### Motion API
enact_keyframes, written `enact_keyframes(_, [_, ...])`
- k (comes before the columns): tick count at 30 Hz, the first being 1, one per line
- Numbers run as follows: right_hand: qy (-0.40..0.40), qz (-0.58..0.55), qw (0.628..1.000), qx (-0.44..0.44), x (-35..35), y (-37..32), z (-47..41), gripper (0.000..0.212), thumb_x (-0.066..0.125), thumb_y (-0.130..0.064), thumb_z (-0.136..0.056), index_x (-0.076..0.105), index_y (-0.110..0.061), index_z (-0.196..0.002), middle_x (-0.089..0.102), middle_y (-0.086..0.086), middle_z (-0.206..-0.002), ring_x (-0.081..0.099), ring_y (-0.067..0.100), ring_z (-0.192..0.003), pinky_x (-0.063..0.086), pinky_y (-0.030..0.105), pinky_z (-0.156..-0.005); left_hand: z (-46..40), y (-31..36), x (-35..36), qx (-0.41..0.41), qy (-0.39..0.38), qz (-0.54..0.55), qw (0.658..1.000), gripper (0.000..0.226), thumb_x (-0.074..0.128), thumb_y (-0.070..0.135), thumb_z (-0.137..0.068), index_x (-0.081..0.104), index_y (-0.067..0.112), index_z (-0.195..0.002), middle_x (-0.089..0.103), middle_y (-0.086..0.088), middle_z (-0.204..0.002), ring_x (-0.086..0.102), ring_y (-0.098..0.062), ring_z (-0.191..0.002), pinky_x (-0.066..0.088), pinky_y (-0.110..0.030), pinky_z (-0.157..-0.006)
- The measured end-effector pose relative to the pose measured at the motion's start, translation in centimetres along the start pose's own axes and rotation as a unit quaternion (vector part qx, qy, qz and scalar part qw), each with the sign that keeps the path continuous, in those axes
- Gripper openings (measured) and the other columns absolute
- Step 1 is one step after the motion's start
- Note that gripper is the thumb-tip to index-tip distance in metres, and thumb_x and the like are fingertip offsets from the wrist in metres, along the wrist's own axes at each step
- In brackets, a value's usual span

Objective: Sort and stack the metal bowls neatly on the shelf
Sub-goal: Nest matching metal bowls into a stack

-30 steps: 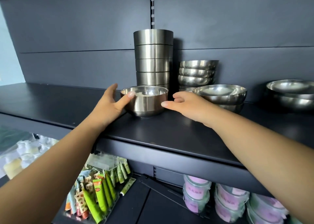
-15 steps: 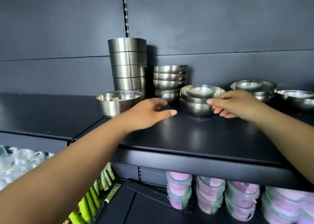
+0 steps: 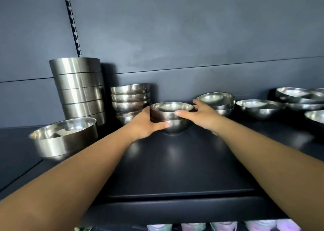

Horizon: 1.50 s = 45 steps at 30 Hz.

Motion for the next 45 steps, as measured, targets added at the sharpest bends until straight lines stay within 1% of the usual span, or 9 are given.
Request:
enact_keyframes(5, [0.019, 0.017, 1.000, -0.016, -0.7, 1.3, -2.2, 0.078, 0.068, -0.057, -0.066, 0.043, -0.024, -0.132, 0.043, -0.019, -0.107, 0.040, 0.002, -0.103, 0.029, 0.020, -0.085, -1.9, -0.8, 1.1, 0.014, 0.028, 0.025, 0.999, 0.043, 0.076, 0.029, -0.072, 0.047, 0.020, -0.102, 0.061, 0.002, -0.103, 0.059, -0.021, -0.107, 0.043, -0.040, -0.102])
enact_keyframes(11, [0.022, 0.077, 0.996, -0.034, -0.6, 0.6, -3.8, 0.084, 0.062, -0.063, -0.066, 0.040, -0.021, -0.135, 0.050, -0.004, -0.136, 0.044, 0.018, -0.126, 0.037, 0.030, -0.101, -3.1, -0.7, 0.1, 0.042, 0.067, -0.001, 0.997, 0.035, 0.073, 0.023, -0.075, 0.054, 0.012, -0.102, 0.065, -0.007, -0.108, 0.060, -0.024, -0.106, 0.043, -0.041, -0.101])
enact_keyframes(15, [0.055, 0.100, 0.993, -0.039, -0.8, 1.0, -3.5, 0.060, 0.058, -0.059, -0.076, 0.050, -0.023, -0.123, 0.056, -0.005, -0.120, 0.049, 0.018, -0.117, 0.033, 0.023, -0.082, -2.8, -0.7, -0.1, 0.038, 0.093, -0.003, 0.995, 0.032, 0.070, 0.017, -0.079, 0.057, 0.004, -0.105, 0.066, -0.011, -0.110, 0.061, -0.026, -0.106, 0.042, -0.042, -0.100])
enact_keyframes(21, [0.069, 0.120, 0.990, -0.023, -1.3, 1.5, -3.2, 0.058, 0.059, -0.058, -0.076, 0.044, -0.021, -0.119, 0.055, -0.005, -0.104, 0.053, 0.022, -0.111, 0.035, 0.027, -0.079, -1.7, 0.1, -1.0, 0.034, 0.136, 0.039, 0.989, 0.044, 0.068, 0.013, -0.081, 0.052, 0.004, -0.120, 0.053, -0.001, -0.103, 0.056, -0.015, -0.091, 0.041, -0.021, -0.082])
enact_keyframes(27, [0.214, 0.094, 0.972, 0.013, -8.6, 2.2, -1.5, 0.026, 0.062, -0.041, -0.079, 0.061, -0.022, -0.097, 0.065, 0.002, -0.099, 0.059, 0.022, -0.092, 0.040, 0.025, -0.076, -0.5, -0.2, 2.4, 0.021, 0.049, -0.007, 0.999, 0.019, 0.069, 0.029, -0.079, 0.050, 0.027, -0.081, 0.058, 0.009, -0.081, 0.056, -0.007, -0.079, 0.041, -0.014, -0.074])
enact_keyframes(30, [0.249, 0.098, 0.961, 0.070, -11.5, 4.5, -0.5, 0.044, 0.061, -0.039, -0.080, 0.051, -0.017, -0.117, 0.060, 0.011, -0.118, 0.054, 0.029, -0.110, 0.040, 0.030, -0.084, -0.6, -0.4, 3.1, 0.005, 0.027, -0.051, 0.998, 0.027, 0.067, 0.036, -0.080, 0.053, 0.023, -0.099, 0.060, 0.005, -0.100, 0.057, -0.012, -0.101, 0.037, -0.020, -0.087])
enact_keyframes(35, [0.141, 0.065, 0.980, 0.122, -9.1, 7.2, -0.8, 0.091, 0.070, -0.044, -0.073, 0.015, -0.030, -0.143, 0.029, 0.015, -0.144, 0.037, 0.035, -0.128, 0.037, 0.041, -0.103, -0.1, -0.5, 3.2, 0.002, 0.002, -0.111, 0.994, 0.051, 0.063, 0.040, -0.082, 0.050, 0.017, -0.125, 0.054, 0.004, -0.121, 0.048, -0.011, -0.120, 0.030, -0.017, -0.094])
enact_keyframes(42, [0.164, 0.029, 0.983, 0.075, -8.5, 7.2, -2.0, 0.094, 0.080, -0.036, -0.064, 0.023, -0.026, -0.139, 0.012, 0.005, -0.151, 0.029, 0.024, -0.132, 0.030, 0.030, -0.098, -0.1, -1.7, 3.3, -0.026, -0.036, -0.045, 0.998, 0.020, 0.061, 0.042, -0.083, 0.059, 0.027, -0.096, 0.062, 0.013, -0.100, 0.056, -0.005, -0.098, 0.038, -0.015, -0.078])
enact_keyframes(45, [0.179, 0.027, 0.982, 0.056, -8.7, 6.6, -2.4, 0.087, 0.082, -0.035, -0.060, 0.033, -0.023, -0.131, 0.027, 0.002, -0.143, 0.038, 0.015, -0.114, 0.033, 0.025, -0.088, -0.4, -1.7, 3.0, -0.032, -0.042, -0.012, 0.999, 0.012, 0.061, 0.043, -0.082, 0.060, 0.031, -0.087, 0.062, 0.017, -0.093, 0.057, -0.001, -0.090, 0.038, -0.011, -0.071])
Point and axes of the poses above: each hand's wrist, its own z-axis away from the middle knuckle, its own x-axis out of the palm, y = z × x, the point moved 10 cm from there along -z, towards the middle knuckle
